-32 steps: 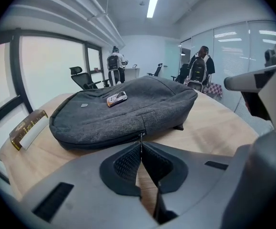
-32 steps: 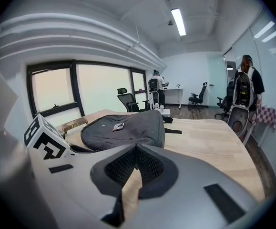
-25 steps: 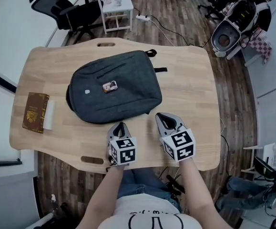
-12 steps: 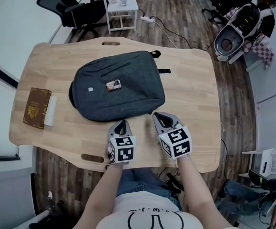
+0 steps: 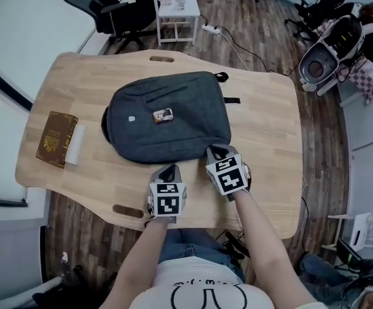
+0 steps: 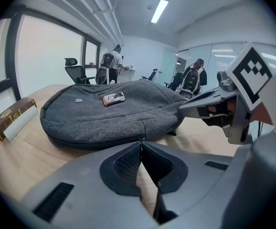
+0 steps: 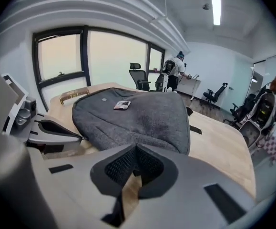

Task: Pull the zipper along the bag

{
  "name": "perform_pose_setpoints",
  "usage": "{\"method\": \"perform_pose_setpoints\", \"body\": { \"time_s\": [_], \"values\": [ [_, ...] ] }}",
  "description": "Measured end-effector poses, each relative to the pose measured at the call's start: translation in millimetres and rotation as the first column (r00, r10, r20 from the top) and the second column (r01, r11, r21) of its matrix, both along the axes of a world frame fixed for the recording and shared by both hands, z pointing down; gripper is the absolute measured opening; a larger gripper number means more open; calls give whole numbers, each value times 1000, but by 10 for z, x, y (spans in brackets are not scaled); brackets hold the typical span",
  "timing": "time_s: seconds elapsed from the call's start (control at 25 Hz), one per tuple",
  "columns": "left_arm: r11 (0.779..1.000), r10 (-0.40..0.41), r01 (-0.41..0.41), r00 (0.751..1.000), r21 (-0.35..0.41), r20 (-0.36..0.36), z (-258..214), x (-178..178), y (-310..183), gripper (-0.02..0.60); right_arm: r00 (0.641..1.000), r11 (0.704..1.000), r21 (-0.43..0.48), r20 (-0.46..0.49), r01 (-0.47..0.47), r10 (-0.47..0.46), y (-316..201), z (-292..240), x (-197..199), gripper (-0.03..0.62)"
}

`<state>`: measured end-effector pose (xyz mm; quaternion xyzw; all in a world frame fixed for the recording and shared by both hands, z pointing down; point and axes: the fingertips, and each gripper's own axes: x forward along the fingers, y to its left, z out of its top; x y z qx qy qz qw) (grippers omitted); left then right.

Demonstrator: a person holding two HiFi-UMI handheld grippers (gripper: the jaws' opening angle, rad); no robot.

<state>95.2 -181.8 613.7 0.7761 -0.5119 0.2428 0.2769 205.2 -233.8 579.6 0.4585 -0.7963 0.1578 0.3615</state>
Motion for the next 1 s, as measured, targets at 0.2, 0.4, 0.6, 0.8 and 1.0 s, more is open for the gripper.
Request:
{"method": "perform_pose_setpoints", "body": {
  "time_s": [0.2, 0.4, 0.6, 0.8, 1.0],
  "values": [
    [1000, 0, 0, 1000, 14, 9, -11, -25, 11, 17, 1000, 998, -59, -5, -2, 1, -1, 83, 15, 51],
    [999, -35, 35, 999, -6, -32, -19, -147, 24, 17, 1000, 999, -49, -15, -13, 12, -4, 98, 16, 51],
    [996, -87, 87, 996, -9, -29, -11, -428, 36, 17, 999, 998, -70, 31, -12, 14, -17, 106, 24, 51],
    [990, -144, 144, 989, -2, -15, 4, -713, 31, 17, 1000, 997, -79, 10, 5, -5, -19, 131, 20, 51],
    [981, -192, 192, 981, -3, 1, 30, -1003, 43, 17, 1000, 997, -71, -5, 4, -5, -10, 138, 15, 52]
  ]
}}
